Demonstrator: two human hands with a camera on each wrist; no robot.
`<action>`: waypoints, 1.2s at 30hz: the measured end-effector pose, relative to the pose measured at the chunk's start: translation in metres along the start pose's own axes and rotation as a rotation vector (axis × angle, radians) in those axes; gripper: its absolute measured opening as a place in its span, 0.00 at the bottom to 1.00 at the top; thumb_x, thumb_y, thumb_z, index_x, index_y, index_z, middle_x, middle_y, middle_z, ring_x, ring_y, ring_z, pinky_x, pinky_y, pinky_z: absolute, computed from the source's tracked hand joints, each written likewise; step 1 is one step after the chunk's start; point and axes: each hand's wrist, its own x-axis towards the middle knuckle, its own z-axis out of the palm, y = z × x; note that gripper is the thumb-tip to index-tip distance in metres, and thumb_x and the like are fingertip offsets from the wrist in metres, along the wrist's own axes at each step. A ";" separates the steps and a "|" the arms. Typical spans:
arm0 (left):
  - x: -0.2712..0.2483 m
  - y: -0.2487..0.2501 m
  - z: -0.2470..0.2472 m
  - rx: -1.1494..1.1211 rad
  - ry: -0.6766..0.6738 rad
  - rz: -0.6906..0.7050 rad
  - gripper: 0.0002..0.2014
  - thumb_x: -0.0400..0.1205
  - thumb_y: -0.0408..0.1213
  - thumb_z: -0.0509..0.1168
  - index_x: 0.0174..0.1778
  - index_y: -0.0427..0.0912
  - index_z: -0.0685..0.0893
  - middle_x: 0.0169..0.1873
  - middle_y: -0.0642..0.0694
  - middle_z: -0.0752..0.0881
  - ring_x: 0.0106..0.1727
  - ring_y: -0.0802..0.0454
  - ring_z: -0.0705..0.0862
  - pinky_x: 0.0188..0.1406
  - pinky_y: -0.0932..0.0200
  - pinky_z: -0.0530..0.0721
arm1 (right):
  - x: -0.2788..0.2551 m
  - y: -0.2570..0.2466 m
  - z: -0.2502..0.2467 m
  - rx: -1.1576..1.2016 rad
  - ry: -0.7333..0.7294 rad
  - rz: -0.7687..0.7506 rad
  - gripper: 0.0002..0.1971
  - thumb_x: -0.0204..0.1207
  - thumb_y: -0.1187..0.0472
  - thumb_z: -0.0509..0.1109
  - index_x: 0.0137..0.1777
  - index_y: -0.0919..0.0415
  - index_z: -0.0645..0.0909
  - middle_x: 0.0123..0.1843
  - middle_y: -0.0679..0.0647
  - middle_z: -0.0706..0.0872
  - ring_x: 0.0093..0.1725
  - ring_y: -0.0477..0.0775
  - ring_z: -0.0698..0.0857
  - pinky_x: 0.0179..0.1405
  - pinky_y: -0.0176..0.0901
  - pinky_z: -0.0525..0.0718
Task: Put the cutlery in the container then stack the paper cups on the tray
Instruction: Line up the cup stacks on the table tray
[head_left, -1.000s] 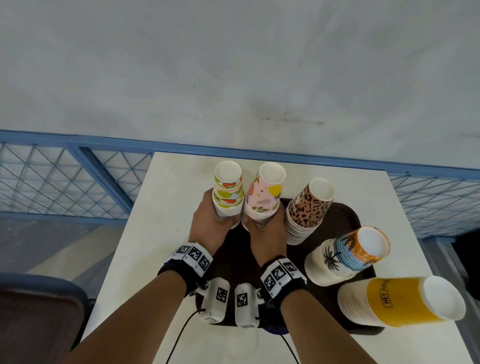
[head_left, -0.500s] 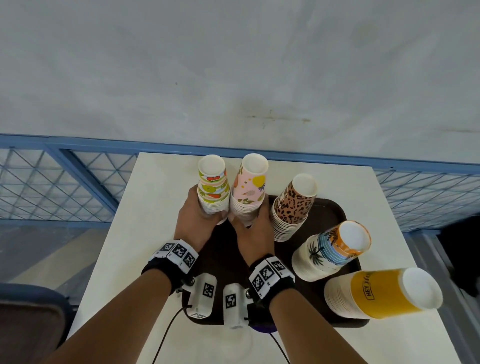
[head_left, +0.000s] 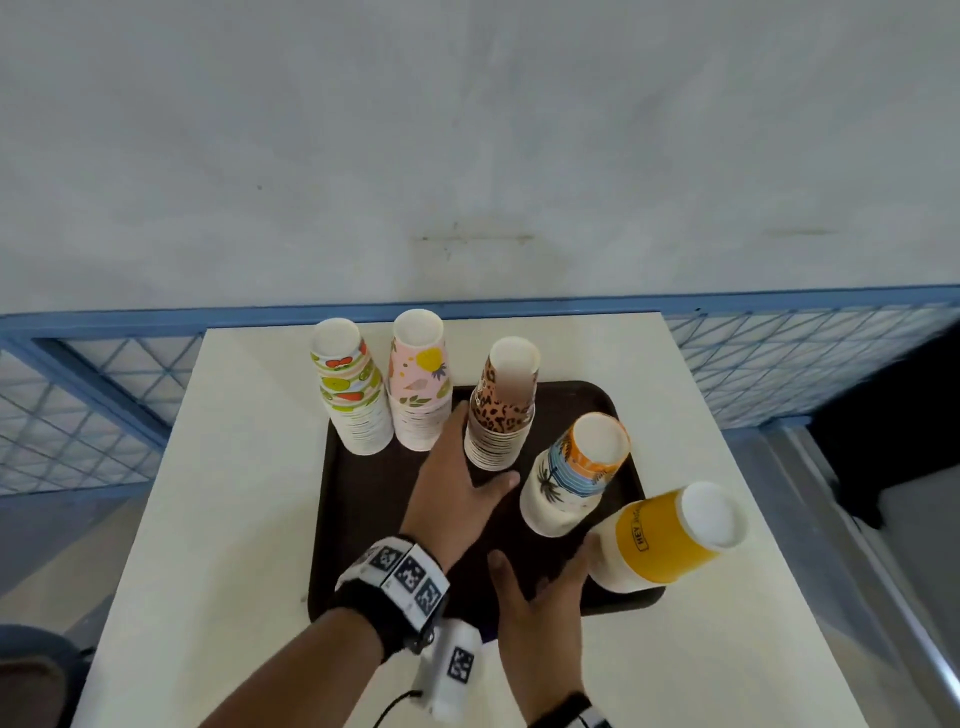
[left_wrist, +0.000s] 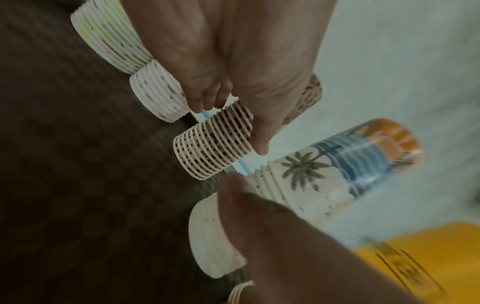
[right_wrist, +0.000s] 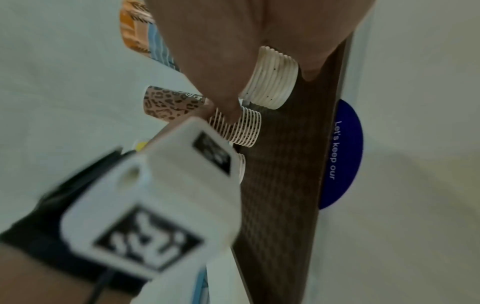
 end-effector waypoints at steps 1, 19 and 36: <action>0.011 0.000 0.005 -0.020 -0.002 -0.004 0.49 0.73 0.45 0.82 0.87 0.50 0.61 0.81 0.56 0.73 0.81 0.60 0.71 0.81 0.58 0.71 | 0.006 0.000 0.002 0.000 0.018 -0.026 0.59 0.74 0.54 0.81 0.89 0.42 0.36 0.91 0.41 0.47 0.89 0.47 0.52 0.87 0.56 0.59; 0.052 -0.010 0.013 0.024 0.123 -0.035 0.35 0.66 0.44 0.85 0.67 0.51 0.79 0.57 0.56 0.89 0.60 0.55 0.88 0.62 0.55 0.85 | 0.092 -0.006 0.007 0.046 0.131 -0.287 0.44 0.74 0.63 0.80 0.80 0.43 0.55 0.79 0.51 0.71 0.75 0.48 0.75 0.75 0.52 0.79; 0.055 -0.012 0.019 -0.016 0.131 0.003 0.38 0.67 0.47 0.85 0.71 0.51 0.76 0.59 0.57 0.88 0.61 0.58 0.87 0.62 0.59 0.85 | 0.139 -0.016 0.008 0.219 0.069 -0.307 0.45 0.72 0.74 0.79 0.80 0.47 0.58 0.74 0.51 0.76 0.72 0.44 0.79 0.61 0.24 0.80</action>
